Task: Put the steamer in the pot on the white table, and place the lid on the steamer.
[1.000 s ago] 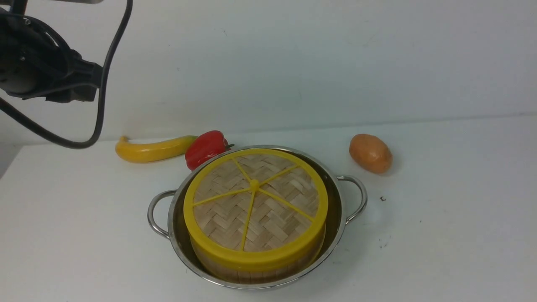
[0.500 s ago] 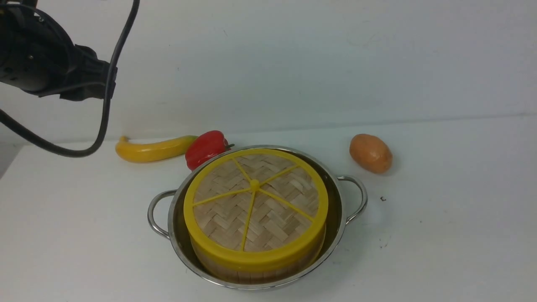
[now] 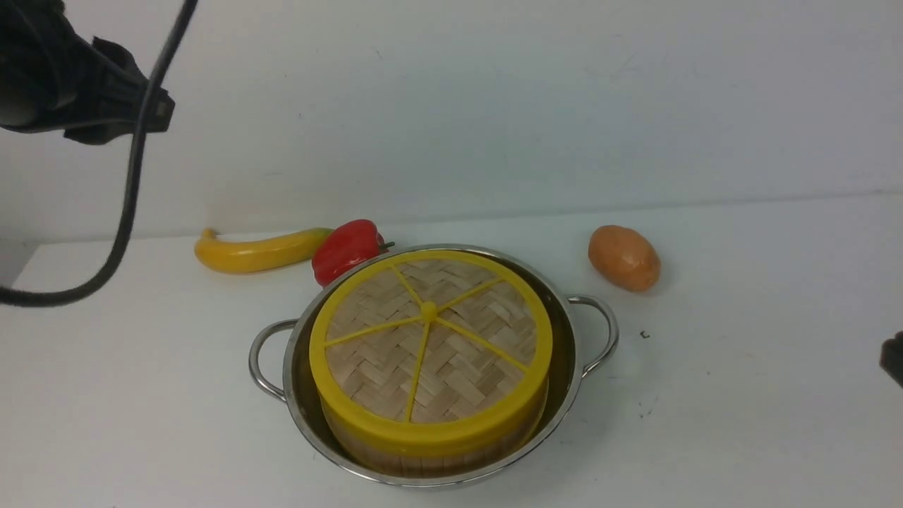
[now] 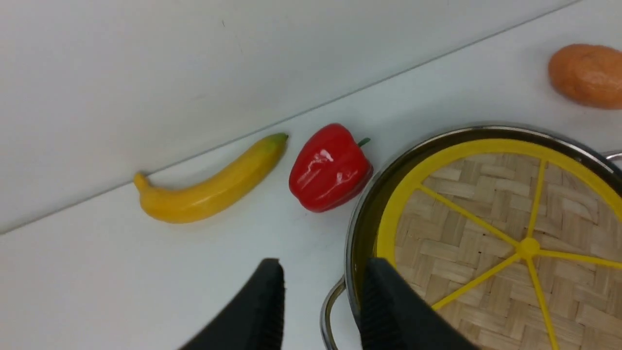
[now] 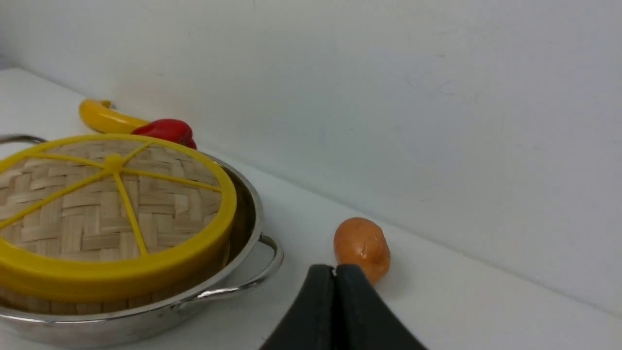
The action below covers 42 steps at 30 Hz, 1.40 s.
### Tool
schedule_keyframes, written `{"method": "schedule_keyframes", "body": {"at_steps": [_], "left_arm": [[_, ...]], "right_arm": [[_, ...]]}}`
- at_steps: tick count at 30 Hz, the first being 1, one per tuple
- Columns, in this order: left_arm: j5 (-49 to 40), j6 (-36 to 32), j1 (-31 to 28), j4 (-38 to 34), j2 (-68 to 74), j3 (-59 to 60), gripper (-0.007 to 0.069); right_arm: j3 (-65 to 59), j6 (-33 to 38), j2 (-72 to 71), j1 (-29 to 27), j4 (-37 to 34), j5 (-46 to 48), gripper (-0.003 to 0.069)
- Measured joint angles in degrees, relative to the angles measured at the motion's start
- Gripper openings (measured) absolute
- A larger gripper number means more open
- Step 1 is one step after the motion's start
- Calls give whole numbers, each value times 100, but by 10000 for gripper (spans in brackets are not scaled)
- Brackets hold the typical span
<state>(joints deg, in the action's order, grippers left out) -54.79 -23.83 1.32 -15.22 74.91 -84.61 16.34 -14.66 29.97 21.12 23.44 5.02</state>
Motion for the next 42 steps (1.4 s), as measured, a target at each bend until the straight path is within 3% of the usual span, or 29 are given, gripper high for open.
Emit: {"method": "schedule_keyframes", "body": {"at_steps": [10, 15, 32, 42], "left_arm": [[6, 156, 0, 363, -854, 0, 218], [-31, 201, 0, 389, -950, 0, 218], [-80, 203, 0, 378, -944, 0, 221], [-80, 203, 0, 145, -944, 0, 221]], "right_arm": [[-321, -396, 110, -1297, 0, -116, -24], [-347, -777, 120, -1350, 19, -172, -21], [-347, -897, 103, -1350, 26, -193, -15], [-574, -897, -959, -1573, -175, -118, -7]]}}
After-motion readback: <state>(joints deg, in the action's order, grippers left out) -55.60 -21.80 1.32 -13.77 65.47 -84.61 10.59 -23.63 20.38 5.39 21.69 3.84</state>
